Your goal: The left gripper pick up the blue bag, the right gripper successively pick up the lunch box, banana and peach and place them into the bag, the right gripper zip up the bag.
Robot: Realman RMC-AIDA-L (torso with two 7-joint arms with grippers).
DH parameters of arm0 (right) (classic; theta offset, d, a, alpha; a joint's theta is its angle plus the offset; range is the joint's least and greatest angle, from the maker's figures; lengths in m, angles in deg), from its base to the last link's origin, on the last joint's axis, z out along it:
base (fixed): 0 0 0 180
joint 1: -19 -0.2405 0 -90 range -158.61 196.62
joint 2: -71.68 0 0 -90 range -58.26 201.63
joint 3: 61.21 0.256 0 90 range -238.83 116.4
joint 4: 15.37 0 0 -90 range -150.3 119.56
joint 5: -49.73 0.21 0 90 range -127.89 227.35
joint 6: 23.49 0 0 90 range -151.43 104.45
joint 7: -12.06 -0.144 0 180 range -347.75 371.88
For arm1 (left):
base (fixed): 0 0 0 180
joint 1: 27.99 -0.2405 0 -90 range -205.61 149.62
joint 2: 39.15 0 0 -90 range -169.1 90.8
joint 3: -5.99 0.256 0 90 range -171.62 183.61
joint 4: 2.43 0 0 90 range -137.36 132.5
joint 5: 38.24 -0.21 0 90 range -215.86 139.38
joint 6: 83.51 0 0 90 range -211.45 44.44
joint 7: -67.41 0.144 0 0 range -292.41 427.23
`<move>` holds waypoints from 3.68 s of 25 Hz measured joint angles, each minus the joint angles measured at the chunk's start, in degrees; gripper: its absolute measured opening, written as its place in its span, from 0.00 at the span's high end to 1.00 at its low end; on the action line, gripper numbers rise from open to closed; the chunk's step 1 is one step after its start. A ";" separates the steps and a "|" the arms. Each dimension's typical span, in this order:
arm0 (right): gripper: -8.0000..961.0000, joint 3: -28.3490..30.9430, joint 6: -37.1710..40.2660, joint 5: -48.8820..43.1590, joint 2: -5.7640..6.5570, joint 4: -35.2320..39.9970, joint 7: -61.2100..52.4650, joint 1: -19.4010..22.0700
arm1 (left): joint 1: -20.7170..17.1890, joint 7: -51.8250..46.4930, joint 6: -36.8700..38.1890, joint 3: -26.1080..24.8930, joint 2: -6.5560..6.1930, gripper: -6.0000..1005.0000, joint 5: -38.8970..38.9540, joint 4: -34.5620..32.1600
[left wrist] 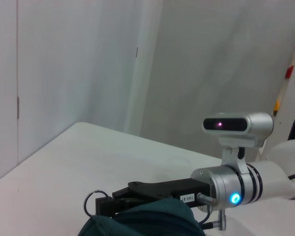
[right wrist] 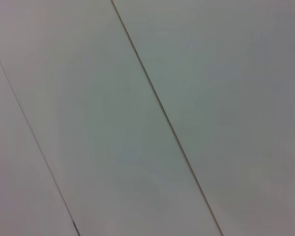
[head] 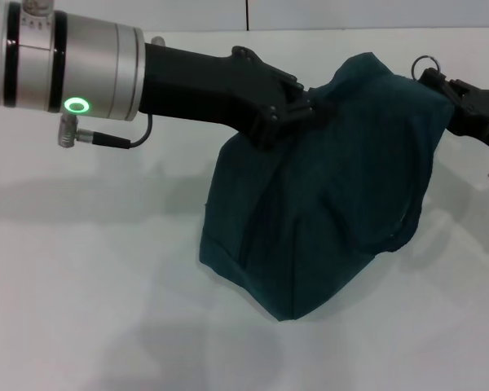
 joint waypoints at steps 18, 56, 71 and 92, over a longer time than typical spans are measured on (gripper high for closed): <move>0.58 3.51 4.39 0.34 0.36 0.63 0.97 5.96 | 2.20 3.95 -7.68 -2.68 0.25 0.96 0.89 10.76; 0.11 4.19 31.35 -32.18 4.61 12.76 6.25 11.61 | -21.03 45.35 10.78 -14.57 0.08 0.21 9.33 23.22; 0.12 4.23 15.53 -34.64 1.05 10.73 10.16 15.66 | -20.86 61.46 8.65 -22.47 -0.06 0.21 5.30 41.35; 0.12 4.23 15.08 -34.02 1.03 10.62 10.67 15.49 | -20.84 62.07 9.47 -22.63 -0.02 0.21 5.28 41.49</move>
